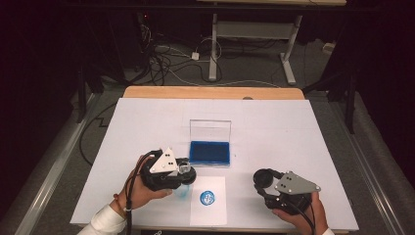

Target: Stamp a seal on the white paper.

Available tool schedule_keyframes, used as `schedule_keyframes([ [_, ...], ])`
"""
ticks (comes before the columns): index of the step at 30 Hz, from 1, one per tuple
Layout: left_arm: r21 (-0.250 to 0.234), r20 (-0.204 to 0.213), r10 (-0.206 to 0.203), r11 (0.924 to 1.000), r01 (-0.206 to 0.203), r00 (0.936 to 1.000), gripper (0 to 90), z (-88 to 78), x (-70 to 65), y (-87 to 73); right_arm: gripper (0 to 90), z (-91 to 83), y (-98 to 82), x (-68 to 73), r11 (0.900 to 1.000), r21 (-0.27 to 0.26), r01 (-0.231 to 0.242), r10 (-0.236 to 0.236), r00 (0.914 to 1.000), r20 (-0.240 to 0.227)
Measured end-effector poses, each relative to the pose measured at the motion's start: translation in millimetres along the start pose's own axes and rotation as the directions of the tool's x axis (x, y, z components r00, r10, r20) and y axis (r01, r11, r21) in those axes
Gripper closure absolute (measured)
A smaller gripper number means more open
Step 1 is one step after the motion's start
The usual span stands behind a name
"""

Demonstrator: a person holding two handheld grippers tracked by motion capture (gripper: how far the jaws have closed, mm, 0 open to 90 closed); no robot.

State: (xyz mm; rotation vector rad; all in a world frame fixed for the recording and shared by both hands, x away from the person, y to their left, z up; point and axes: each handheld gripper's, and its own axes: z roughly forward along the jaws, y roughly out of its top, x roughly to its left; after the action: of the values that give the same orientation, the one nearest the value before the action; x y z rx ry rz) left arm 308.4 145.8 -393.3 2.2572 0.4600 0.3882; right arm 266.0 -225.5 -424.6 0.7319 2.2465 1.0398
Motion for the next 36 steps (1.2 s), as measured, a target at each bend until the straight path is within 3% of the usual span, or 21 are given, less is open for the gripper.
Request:
schedule_keyframes([
  [16, -0.011, -0.041, -0.042, 0.9991, 0.042, 0.9983, 54.5, -9.3, 9.8, -16.8, 38.7, 6.7, -0.6, -4.7, 1.0, 0.008, -0.01, 0.01, 0.9999, -0.011],
  [32, -0.01, -0.035, -0.072, 0.9974, 0.072, 0.9968, 54.5, -11.9, 12.8, -25.0, 38.7, 17.2, 2.6, -4.4, 1.0, 0.022, -0.011, 0.012, 0.9994, -0.033],
  [36, 0.002, -0.044, -0.062, 0.998, 0.062, 0.9971, 54.5, -11.0, 10.1, -24.8, 38.6, 19.1, 3.0, -2.8, 1.0, 0.026, 0.008, -0.006, 0.999, -0.045],
])
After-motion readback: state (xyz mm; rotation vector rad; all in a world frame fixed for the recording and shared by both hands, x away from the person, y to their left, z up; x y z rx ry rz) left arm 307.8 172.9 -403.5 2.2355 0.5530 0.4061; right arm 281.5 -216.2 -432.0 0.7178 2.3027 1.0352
